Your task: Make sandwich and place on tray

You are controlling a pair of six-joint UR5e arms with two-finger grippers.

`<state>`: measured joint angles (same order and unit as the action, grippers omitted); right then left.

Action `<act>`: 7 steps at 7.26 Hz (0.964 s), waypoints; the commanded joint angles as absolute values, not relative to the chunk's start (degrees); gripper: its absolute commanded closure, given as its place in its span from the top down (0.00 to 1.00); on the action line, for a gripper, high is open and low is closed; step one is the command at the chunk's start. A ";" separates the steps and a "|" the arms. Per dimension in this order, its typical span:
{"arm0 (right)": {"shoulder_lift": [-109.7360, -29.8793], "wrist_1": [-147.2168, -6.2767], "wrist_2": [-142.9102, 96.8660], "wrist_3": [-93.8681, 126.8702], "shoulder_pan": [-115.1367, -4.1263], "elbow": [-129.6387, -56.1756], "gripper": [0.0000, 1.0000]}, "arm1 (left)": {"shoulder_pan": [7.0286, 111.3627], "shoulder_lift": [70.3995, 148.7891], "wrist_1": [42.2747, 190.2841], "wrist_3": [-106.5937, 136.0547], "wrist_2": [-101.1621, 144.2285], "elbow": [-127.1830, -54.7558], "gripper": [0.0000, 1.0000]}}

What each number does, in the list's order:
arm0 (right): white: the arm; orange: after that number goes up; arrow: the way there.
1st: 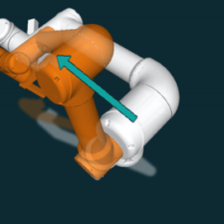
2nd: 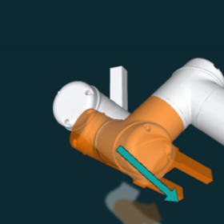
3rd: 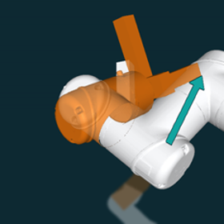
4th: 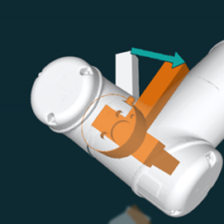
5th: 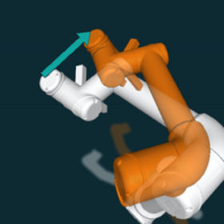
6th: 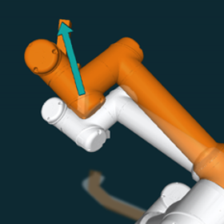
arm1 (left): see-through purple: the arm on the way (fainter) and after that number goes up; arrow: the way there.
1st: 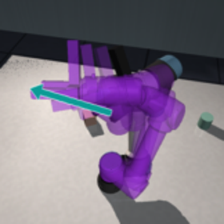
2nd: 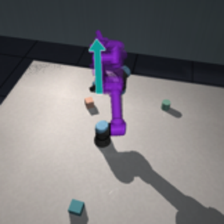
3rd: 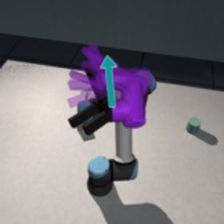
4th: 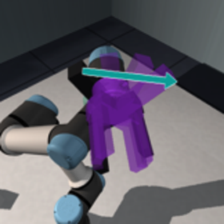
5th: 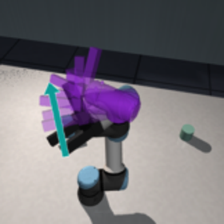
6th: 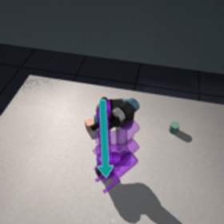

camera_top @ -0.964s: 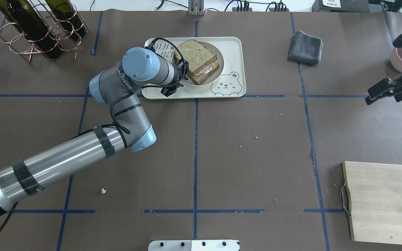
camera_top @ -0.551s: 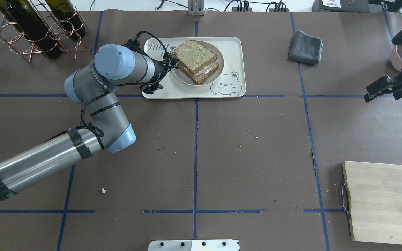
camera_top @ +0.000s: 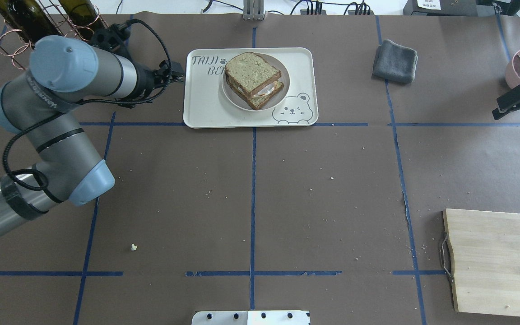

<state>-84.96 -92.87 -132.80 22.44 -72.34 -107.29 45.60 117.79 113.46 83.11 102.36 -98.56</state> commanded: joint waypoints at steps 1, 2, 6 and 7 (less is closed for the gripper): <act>-84.99 -93.25 -132.89 12.52 -77.32 -102.24 1.00 | 52.52 109.73 104.87 58.81 106.42 -106.77 1.00; -85.16 -92.90 -133.06 9.17 -79.43 -99.69 1.00 | 56.39 105.16 105.03 48.88 110.00 -107.05 1.00; -85.96 -92.46 -135.36 7.82 -81.30 -95.03 1.00 | 70.31 100.98 106.96 32.26 121.82 -103.99 1.00; -85.87 -92.46 -135.26 7.56 -81.73 -93.79 1.00 | 70.49 100.81 109.14 32.26 121.82 -103.10 1.00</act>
<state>-85.97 -92.54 -135.41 7.85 -81.34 -95.68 69.50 100.90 107.38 32.87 121.09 -104.48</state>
